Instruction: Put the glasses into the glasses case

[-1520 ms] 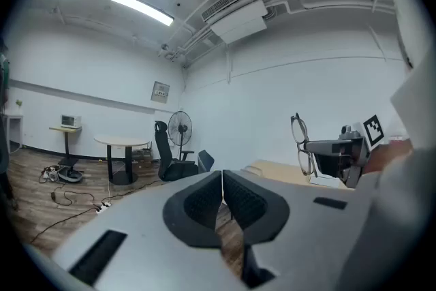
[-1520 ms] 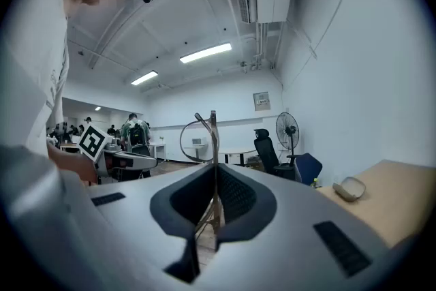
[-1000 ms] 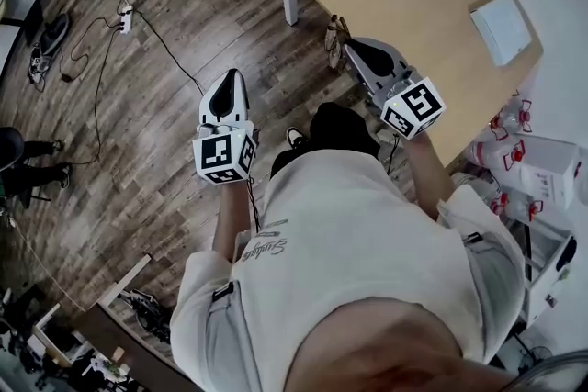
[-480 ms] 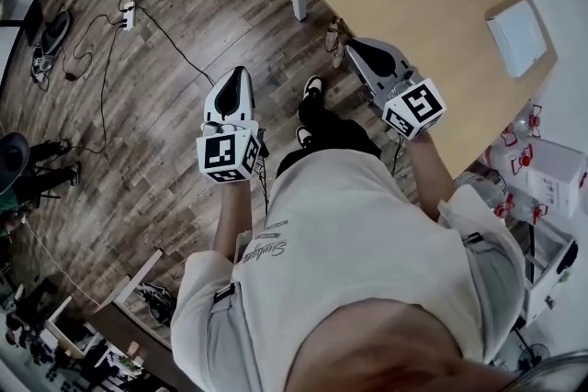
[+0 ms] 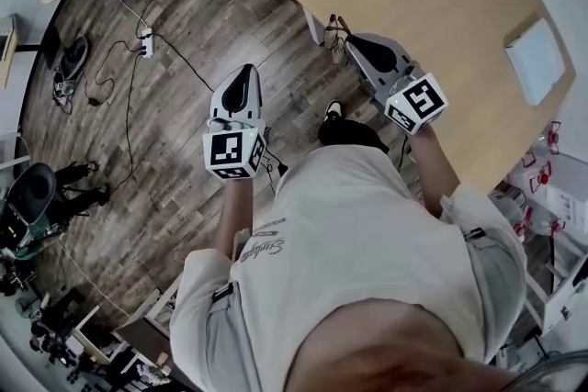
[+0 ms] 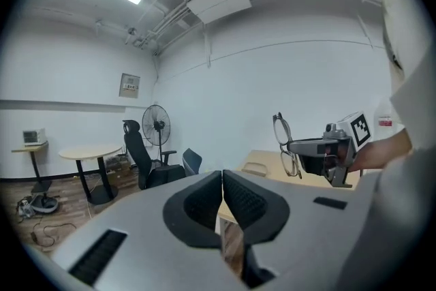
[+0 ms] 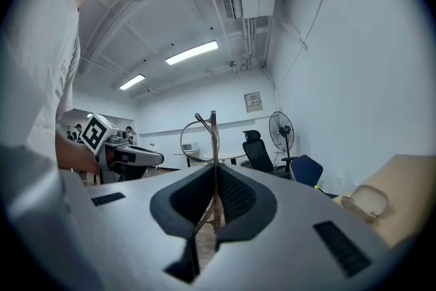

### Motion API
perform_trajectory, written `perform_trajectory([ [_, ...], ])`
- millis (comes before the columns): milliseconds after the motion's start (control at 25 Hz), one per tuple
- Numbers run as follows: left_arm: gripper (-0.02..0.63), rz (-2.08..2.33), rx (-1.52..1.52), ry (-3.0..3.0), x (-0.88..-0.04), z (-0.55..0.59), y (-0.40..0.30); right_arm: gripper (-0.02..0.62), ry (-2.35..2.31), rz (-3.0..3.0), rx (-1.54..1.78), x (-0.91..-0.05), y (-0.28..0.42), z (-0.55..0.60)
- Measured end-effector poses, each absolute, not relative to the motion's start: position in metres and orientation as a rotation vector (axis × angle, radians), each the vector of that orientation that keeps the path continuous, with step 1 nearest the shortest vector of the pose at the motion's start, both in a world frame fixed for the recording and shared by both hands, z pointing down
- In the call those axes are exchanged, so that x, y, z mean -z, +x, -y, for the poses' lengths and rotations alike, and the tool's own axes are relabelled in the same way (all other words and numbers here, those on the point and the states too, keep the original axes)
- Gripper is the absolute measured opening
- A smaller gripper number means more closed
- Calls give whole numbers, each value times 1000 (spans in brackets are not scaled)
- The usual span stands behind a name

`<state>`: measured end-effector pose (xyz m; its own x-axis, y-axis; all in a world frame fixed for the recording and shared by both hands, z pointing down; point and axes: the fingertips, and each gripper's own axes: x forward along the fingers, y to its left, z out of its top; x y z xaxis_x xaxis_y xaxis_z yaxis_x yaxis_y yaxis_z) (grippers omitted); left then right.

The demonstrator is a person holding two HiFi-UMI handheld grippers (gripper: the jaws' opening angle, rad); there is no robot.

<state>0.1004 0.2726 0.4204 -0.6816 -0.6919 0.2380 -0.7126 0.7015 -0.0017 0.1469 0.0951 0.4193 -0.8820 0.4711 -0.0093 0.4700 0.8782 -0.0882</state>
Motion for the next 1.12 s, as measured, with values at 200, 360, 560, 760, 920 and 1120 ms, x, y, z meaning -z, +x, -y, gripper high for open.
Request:
perform_trajectory([
  [200, 17, 2701, -104, 1222, -398, -238, 65, 8, -739, 3042, -183, -417, 110, -76],
  [360, 17, 2715, -180, 1264, -399, -221, 57, 8, -719, 3029, -219, -424, 94, -70],
  [560, 17, 2639, -112, 1294, -412, -217, 37, 8, -645, 3020, -283, -428, 77, -55],
  [760, 17, 2620, -97, 1332, -416, -222, -13, 8, -554, 3029, -269, -429, 47, -52],
  [920, 17, 2580, -53, 1420, -409, -219, -56, 8, -430, 3051, -286, -422, 23, -58],
  [1120, 17, 2545, -49, 1561, -398, -212, -114, 8, -315, 3076, -259, -414, -14, -69],
])
